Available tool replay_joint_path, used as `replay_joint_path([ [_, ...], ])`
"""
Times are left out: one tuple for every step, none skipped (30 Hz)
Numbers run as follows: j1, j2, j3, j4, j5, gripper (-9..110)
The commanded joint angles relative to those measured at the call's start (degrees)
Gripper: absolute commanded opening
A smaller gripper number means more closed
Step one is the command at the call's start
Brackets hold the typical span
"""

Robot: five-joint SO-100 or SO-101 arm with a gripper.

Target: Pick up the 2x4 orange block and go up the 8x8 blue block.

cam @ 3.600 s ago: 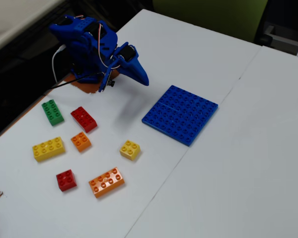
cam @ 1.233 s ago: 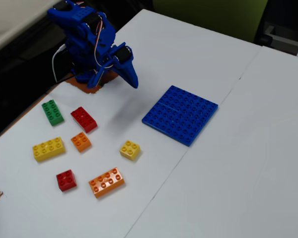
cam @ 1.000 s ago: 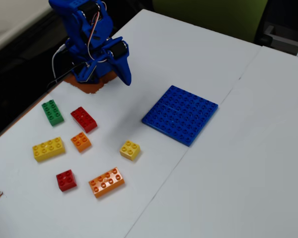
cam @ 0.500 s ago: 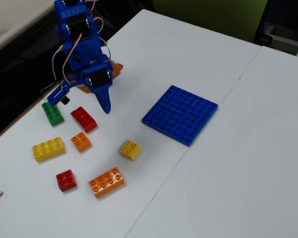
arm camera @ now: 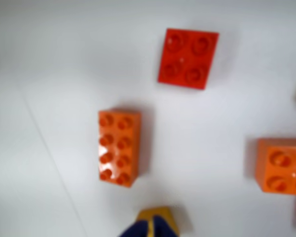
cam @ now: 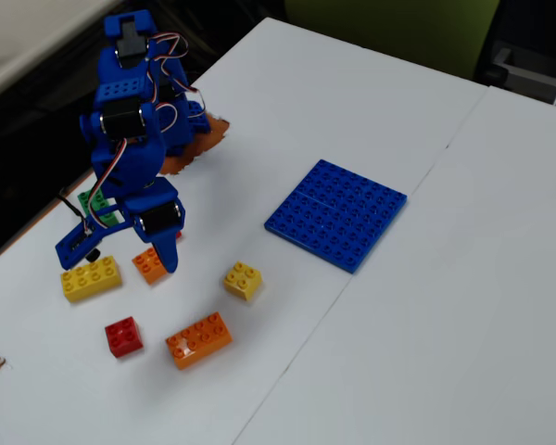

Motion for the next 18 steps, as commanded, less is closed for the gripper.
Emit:
replay_joint_path([
  [1.23,-3.34,-8.96,0.62,-1.41,0],
  [1.49,-4.83,-11.07,0.88,-1.49,0],
  [1.76,-6.06,-12.74,0.97,-1.58,0],
  [1.85,-7.12,-13.97,0.97,-1.76,0],
  [2.02,-8.00,-15.03,0.88,-1.76,0],
  [2.02,-8.70,-15.82,0.53,-1.85,0],
  [2.02,-9.40,-16.52,0.18,-1.85,0],
  [2.02,-9.84,-16.61,-0.70,-1.85,0],
  [2.02,-10.20,-16.61,-1.58,-1.85,0],
  [1.93,-10.55,-16.61,-2.46,-1.93,1],
  [1.85,-10.81,-16.61,-3.25,-1.93,1],
  [1.85,-11.16,-16.61,-4.04,-1.85,2],
  [1.76,-11.60,-16.61,-4.92,-1.67,2],
  [1.76,-12.13,-16.61,-5.98,-1.41,3],
  [1.67,-12.92,-16.87,-6.86,-1.23,3],
  [1.58,-13.97,-18.02,-6.94,-1.14,4],
  [1.49,-15.12,-18.98,-7.21,-1.05,4],
  [1.49,-15.82,-19.25,-7.91,-1.05,5],
])
